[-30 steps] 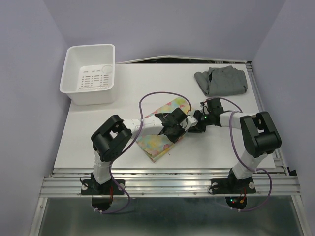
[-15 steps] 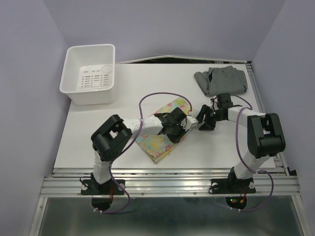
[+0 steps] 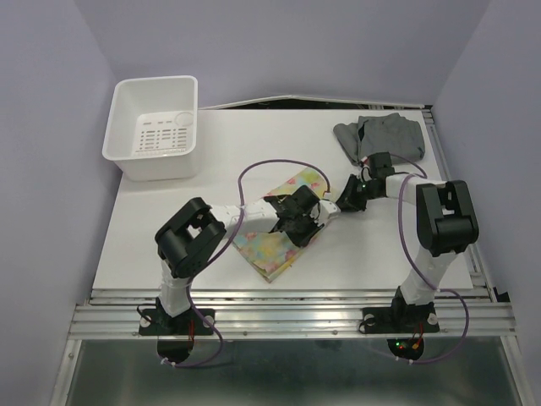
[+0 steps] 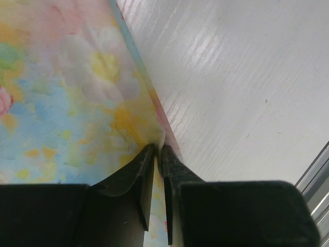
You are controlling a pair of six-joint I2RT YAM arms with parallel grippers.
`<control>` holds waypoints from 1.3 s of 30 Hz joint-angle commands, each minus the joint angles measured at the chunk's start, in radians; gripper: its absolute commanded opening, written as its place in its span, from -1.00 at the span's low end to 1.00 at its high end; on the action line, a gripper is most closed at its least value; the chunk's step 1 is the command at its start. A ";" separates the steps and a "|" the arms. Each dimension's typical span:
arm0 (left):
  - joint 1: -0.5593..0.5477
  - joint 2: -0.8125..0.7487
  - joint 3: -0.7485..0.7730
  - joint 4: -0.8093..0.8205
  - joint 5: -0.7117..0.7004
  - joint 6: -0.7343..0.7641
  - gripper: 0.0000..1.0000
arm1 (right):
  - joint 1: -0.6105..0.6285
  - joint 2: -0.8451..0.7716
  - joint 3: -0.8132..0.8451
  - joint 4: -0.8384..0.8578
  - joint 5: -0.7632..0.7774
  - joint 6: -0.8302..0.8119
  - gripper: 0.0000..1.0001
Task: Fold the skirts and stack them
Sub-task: Fold the skirt
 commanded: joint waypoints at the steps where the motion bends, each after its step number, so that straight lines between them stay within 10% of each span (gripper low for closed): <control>1: -0.001 -0.084 -0.041 -0.025 0.008 0.037 -0.51 | 0.004 0.020 -0.010 0.014 0.079 -0.070 -0.80; 11: 0.039 -0.353 -0.145 -0.176 0.079 0.131 -0.35 | 0.004 -0.006 -0.087 0.039 0.059 -0.074 -0.99; 17: 0.315 -0.310 -0.150 -0.265 0.134 0.168 -0.35 | 0.004 -0.040 -0.156 0.034 0.059 -0.090 -0.99; 25: 0.332 -0.181 -0.147 -0.319 0.015 0.186 -0.41 | 0.004 -0.049 -0.193 -0.007 0.037 -0.113 -0.91; 29: 0.335 -0.059 -0.097 -0.299 -0.073 0.203 -0.46 | 0.004 -0.087 -0.220 -0.041 0.014 -0.158 -0.70; 35: 0.343 0.061 0.057 -0.266 -0.157 0.278 -0.57 | -0.043 -0.182 -0.095 -0.203 0.071 -0.261 0.91; 39: 0.345 0.090 0.118 -0.223 -0.225 0.396 -0.57 | -0.079 -0.219 0.106 -0.303 0.074 -0.441 1.00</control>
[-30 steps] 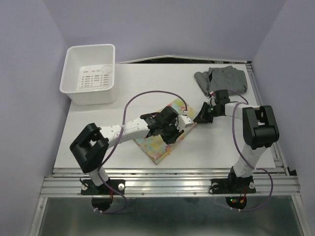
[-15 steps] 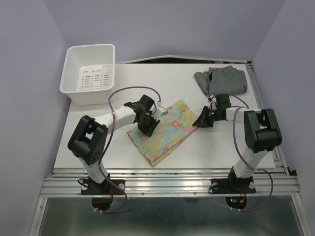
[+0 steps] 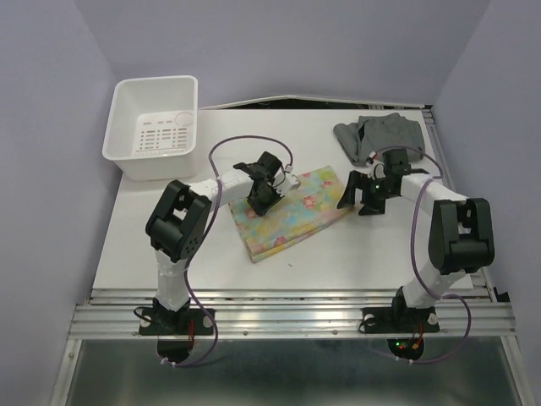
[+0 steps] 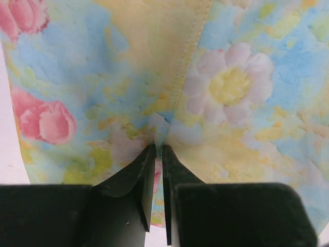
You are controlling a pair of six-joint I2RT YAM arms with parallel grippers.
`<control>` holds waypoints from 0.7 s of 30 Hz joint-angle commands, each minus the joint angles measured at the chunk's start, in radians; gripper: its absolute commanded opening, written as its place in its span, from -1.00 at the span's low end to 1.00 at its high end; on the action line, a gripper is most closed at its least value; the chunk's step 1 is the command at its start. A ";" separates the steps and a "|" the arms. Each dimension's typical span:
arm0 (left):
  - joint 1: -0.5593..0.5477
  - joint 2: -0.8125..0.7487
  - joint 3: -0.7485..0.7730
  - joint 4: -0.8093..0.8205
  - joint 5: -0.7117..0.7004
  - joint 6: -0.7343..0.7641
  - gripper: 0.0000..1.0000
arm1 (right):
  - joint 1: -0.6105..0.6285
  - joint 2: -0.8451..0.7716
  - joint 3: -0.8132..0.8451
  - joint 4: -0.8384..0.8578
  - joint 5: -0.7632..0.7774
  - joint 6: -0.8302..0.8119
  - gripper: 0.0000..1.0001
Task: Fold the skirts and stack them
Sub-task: Fold the skirt
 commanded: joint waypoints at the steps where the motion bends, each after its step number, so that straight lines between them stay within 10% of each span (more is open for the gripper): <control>1: 0.012 0.065 0.022 0.083 -0.141 0.194 -0.57 | -0.042 -0.044 0.213 -0.185 0.056 -0.234 1.00; 10: 0.015 0.056 0.000 0.305 -0.236 0.535 -0.56 | -0.030 0.204 0.623 -0.105 -0.118 -0.350 1.00; 21: 0.060 -0.225 0.017 0.324 -0.044 0.344 -0.47 | 0.066 0.487 0.825 0.179 -0.112 -0.226 0.94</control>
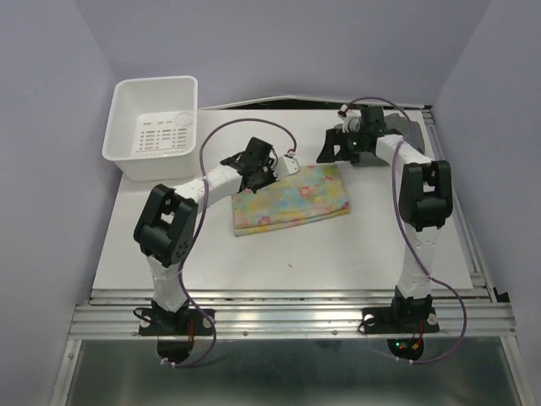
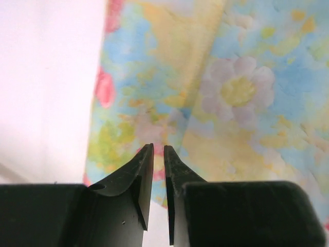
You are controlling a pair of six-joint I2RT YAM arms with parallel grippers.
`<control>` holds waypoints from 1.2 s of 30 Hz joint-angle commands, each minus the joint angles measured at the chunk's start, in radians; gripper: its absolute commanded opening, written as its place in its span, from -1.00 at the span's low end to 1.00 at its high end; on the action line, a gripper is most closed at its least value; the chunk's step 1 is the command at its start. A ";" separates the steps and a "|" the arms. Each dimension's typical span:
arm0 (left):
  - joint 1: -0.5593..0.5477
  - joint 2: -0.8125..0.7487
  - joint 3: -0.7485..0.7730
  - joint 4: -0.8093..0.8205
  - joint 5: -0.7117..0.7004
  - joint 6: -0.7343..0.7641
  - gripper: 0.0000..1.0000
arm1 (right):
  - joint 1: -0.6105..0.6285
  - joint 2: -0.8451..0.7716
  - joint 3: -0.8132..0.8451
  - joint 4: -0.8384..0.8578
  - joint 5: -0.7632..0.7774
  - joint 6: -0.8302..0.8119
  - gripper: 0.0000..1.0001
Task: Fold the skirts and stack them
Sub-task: Fold the skirt
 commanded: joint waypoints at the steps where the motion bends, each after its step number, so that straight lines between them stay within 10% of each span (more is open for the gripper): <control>1: 0.013 -0.241 -0.014 0.055 0.073 -0.111 -0.47 | 0.032 0.030 0.120 0.176 -0.008 0.072 0.94; 20: -0.082 -0.655 -0.464 -0.278 0.193 -0.205 -0.42 | 0.075 0.110 -0.010 0.006 -0.035 -0.061 0.71; 36: -0.054 -0.281 -0.498 -0.103 0.044 -0.320 -0.56 | 0.075 -0.237 -0.574 -0.092 -0.113 0.003 0.70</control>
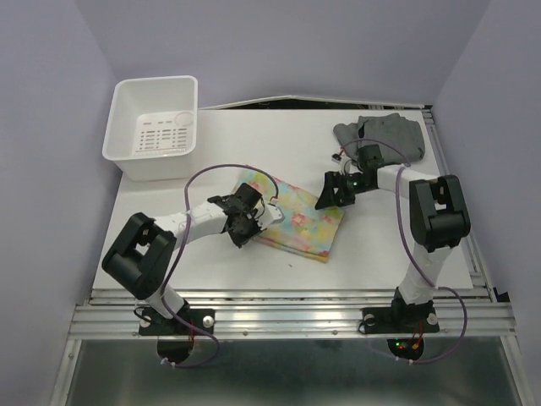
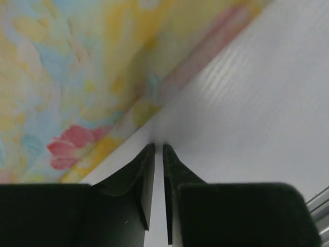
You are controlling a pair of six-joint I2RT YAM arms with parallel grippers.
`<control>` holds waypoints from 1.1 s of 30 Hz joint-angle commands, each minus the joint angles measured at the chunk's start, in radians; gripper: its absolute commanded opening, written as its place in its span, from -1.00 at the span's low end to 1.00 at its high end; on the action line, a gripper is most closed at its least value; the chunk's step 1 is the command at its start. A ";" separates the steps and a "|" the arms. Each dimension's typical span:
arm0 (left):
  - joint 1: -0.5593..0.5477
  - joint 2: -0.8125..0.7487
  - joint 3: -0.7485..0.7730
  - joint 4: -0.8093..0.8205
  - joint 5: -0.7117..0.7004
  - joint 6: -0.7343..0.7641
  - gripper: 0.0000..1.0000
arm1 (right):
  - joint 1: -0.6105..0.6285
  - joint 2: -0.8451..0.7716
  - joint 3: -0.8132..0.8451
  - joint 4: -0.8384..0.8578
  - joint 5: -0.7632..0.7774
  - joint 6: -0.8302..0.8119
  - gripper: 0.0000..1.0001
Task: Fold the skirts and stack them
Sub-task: Fold the skirt
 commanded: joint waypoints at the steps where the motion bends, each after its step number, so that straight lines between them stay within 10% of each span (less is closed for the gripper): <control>1: 0.069 0.117 0.032 0.069 -0.067 -0.056 -0.56 | 0.005 -0.042 -0.129 -0.095 -0.010 0.032 0.69; 21: 0.189 0.299 0.457 0.192 -0.014 -0.112 -0.33 | 0.157 -0.278 -0.399 0.187 -0.100 0.325 0.55; 28: 0.349 -0.062 0.347 0.182 0.130 -0.092 0.97 | 0.145 -0.416 -0.238 -0.054 0.034 0.069 0.59; 33: 0.370 -0.351 0.196 0.303 0.172 -0.164 0.97 | 0.145 -0.450 -0.120 0.036 -0.096 0.139 0.60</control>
